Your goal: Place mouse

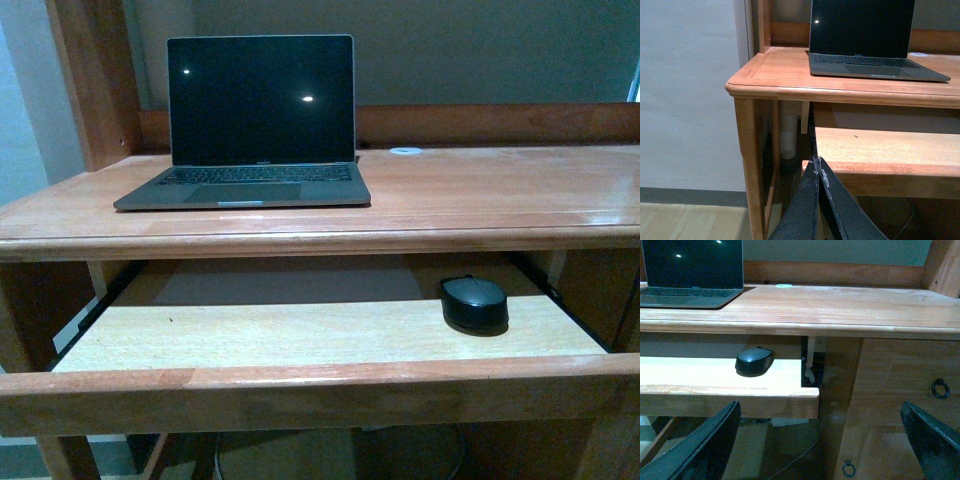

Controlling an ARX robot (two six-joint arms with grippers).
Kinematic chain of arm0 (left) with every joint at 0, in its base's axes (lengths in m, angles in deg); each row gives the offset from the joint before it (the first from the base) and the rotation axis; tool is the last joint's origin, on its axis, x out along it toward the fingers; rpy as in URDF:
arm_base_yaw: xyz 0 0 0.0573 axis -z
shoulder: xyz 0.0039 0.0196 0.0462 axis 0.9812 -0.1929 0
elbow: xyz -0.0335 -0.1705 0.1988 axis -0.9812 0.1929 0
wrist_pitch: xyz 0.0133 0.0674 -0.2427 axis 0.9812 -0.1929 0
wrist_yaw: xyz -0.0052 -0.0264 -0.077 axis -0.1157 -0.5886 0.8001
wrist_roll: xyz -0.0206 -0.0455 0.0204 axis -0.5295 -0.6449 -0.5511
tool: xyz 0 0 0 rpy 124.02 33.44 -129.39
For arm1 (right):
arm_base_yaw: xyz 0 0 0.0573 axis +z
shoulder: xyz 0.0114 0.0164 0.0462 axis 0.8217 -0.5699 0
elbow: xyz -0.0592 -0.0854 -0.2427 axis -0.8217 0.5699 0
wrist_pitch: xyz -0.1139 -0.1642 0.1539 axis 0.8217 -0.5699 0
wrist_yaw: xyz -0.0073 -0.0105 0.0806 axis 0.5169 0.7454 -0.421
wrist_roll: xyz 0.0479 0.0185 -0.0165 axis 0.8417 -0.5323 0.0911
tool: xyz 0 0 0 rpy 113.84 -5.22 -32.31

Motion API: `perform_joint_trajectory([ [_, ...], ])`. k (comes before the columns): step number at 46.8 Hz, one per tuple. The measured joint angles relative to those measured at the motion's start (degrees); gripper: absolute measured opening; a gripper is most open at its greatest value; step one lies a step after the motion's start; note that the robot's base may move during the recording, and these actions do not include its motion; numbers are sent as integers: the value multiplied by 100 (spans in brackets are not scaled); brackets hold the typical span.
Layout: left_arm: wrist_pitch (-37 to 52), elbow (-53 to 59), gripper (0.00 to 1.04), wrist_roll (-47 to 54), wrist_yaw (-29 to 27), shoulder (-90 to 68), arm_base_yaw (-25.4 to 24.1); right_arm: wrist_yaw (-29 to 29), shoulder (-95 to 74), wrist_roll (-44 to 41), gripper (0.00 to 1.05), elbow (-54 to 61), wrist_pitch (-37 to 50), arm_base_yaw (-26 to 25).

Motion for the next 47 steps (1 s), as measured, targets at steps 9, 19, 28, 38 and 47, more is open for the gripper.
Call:
perform_joint_trajectory([
  [9, -341, 0, 2, 0, 0, 337, 0, 0, 0, 0, 98, 0, 0, 0],
  [19, -1469, -4, 2, -4, -11, 1355, -4, 2, 0, -2, 98, 0, 0, 0],
  [28, -1462, -2, 2, -4, -7, 1386, -4, 2, 0, 0, 98, 0, 0, 0],
  [38, -1443, -2, 23, -7, -11, 1397, -4, 26, -26, 13, 98, -2, 42, 15],
  [47, -1443, -2, 56, -7, -11, 1397, -4, 527, -1912, 216, 98, -367, 1399, 1045],
])
